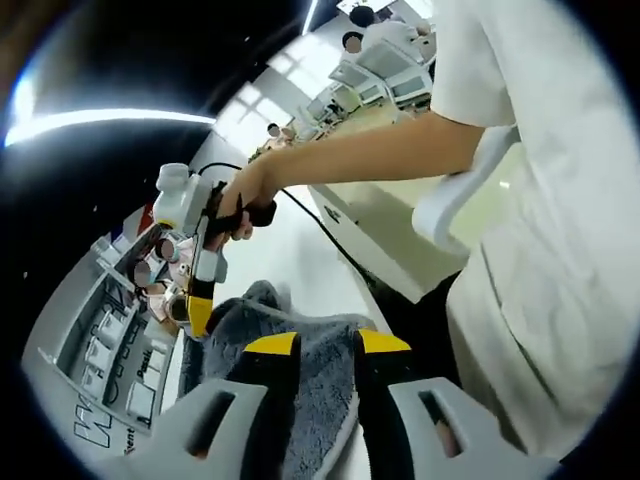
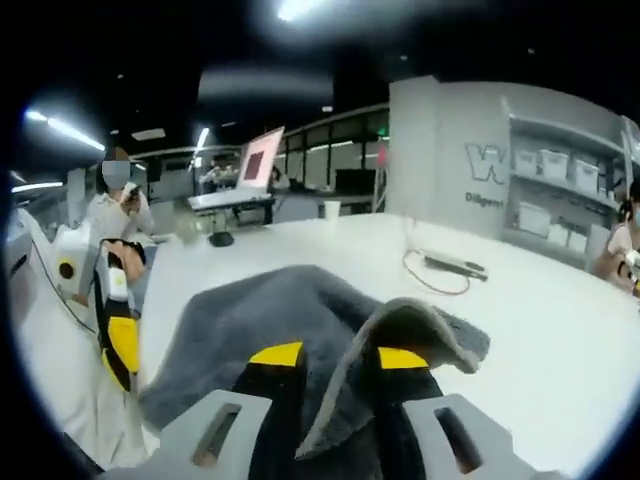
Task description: Open the folded towel by lifting each exposed corner and separating the folded layers until the towel lies flat within the target outline without major curled edges
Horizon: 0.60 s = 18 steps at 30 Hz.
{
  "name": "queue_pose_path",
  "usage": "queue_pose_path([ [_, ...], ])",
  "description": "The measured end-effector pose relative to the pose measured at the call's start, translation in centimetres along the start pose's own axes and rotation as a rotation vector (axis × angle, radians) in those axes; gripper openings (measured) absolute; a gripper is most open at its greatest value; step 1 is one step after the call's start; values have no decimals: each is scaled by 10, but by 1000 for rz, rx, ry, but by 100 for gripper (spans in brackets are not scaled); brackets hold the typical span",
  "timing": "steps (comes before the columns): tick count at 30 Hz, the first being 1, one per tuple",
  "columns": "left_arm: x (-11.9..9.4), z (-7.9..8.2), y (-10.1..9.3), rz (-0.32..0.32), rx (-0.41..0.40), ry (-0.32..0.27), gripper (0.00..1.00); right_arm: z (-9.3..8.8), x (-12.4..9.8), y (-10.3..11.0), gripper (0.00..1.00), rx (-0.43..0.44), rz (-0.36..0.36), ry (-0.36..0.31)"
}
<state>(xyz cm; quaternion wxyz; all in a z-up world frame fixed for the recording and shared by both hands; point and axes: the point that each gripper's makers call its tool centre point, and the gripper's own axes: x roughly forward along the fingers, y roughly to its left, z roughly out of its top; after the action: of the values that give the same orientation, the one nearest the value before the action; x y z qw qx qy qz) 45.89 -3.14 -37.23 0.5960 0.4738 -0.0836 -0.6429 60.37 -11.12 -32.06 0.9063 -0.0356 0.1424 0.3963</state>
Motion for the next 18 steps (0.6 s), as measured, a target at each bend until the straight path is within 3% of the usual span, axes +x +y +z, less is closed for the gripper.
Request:
queue_pose_path([
  [1, -2, 1, 2, 9, -10, -4, 20, 1, 2, 0, 8, -2, 0, 9],
  [3, -11, 4, 7, 47, -30, -17, 20, 9, 16, 2, 11, -69, 2, 23],
  [6, -18, 0, 12, 95, -16, -22, 19, 15, 30, -6, 10, -89, -14, 29],
  [14, -24, -9, 9, 106, -38, 2, 18, 20, 32, -29, 7, -86, -75, 39],
  [18, -23, -16, 14, 117, -43, 13, 23, 21, 36, -33, 6, -103, -95, 47],
])
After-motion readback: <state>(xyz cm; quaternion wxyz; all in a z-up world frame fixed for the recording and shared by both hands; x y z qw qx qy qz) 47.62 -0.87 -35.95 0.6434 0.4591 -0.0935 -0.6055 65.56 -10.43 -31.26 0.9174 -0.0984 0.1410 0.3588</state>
